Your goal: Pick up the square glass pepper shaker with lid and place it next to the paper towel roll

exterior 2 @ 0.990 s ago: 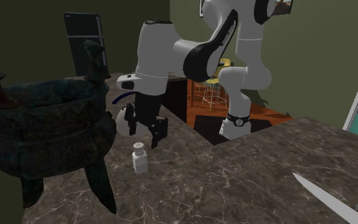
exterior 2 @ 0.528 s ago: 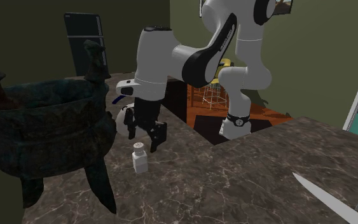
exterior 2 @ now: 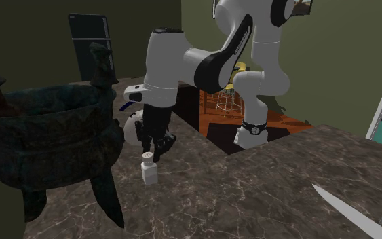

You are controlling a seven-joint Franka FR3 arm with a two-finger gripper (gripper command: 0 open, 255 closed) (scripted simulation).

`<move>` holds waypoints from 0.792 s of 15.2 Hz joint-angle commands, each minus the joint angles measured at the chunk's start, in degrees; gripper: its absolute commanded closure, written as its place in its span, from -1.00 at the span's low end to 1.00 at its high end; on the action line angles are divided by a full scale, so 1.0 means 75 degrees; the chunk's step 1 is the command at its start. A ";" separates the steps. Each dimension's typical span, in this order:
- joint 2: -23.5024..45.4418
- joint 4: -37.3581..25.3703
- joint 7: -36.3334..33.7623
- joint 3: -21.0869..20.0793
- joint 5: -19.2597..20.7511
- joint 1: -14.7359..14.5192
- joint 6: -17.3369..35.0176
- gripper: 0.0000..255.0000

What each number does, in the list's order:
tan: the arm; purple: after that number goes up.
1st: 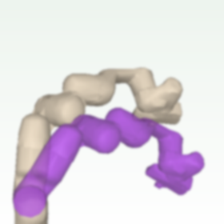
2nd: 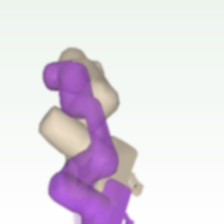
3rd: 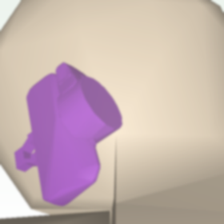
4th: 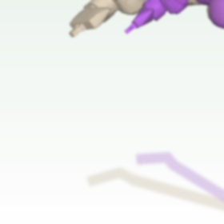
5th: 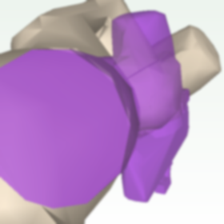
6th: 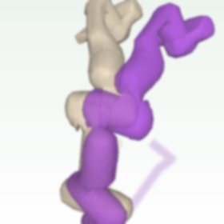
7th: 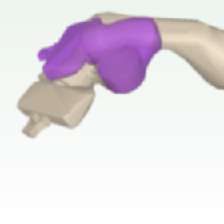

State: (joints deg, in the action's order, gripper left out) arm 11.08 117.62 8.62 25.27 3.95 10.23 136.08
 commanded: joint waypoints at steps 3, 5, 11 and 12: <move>0.0003 0.0003 0.0001 0.0001 0.0001 0.0001 -0.0001 1.00; -0.0054 -0.0038 -0.0009 0.0008 0.0026 -0.0008 -0.0094 1.00; -0.0366 -0.0318 -0.0044 0.0036 0.0157 -0.0054 -0.0664 1.00; -0.0413 -0.0371 -0.0047 0.0039 0.0175 -0.0060 -0.0759 1.00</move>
State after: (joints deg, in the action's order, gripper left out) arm 8.34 115.15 8.15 25.49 5.14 9.75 131.03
